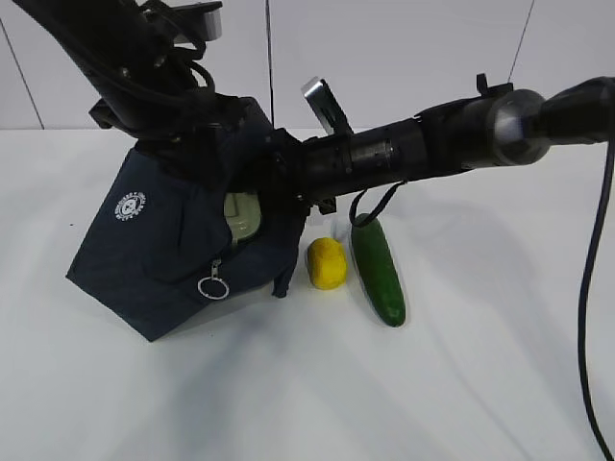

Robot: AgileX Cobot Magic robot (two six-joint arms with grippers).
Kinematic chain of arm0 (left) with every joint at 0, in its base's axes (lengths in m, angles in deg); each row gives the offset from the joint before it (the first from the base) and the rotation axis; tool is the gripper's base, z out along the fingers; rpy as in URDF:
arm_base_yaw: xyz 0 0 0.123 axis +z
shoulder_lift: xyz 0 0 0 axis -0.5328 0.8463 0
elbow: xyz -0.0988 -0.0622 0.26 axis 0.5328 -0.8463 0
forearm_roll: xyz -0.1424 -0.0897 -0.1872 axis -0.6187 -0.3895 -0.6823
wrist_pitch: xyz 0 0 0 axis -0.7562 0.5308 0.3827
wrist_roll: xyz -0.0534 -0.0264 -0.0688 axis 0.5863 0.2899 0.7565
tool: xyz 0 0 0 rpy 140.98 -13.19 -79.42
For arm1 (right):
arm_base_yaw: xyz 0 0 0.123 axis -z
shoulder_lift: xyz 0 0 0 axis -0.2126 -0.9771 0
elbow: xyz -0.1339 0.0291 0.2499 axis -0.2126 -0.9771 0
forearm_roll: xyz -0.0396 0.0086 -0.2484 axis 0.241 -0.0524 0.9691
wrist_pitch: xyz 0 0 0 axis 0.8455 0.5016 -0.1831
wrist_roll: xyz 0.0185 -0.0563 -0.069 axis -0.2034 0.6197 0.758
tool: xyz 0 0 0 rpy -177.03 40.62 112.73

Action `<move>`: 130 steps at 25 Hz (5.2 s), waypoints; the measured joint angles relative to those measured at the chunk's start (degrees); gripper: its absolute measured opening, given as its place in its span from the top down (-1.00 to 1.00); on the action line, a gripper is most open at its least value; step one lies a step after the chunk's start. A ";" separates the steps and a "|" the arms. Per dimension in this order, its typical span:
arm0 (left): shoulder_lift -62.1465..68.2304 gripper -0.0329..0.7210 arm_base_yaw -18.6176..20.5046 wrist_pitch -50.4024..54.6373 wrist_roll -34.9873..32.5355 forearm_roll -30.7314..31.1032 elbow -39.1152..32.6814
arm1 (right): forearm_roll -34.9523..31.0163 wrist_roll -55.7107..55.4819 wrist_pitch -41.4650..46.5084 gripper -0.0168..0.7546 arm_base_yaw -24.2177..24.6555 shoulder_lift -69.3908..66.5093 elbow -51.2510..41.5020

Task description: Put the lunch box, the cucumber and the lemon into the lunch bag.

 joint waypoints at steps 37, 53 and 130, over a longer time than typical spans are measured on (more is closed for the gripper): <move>2.74 0.86 -0.25 -1.31 0.00 -0.13 0.04 | 0.12 1.24 1.60 -0.08 3.11 -4.96 0.96; 2.74 0.86 -0.25 -1.43 0.00 -0.03 0.04 | 28.47 -16.10 5.87 -0.08 14.68 7.18 1.17; 3.09 0.86 -0.25 1.15 -0.82 -2.61 4.11 | 4.90 -11.34 12.82 0.07 5.31 -4.97 8.12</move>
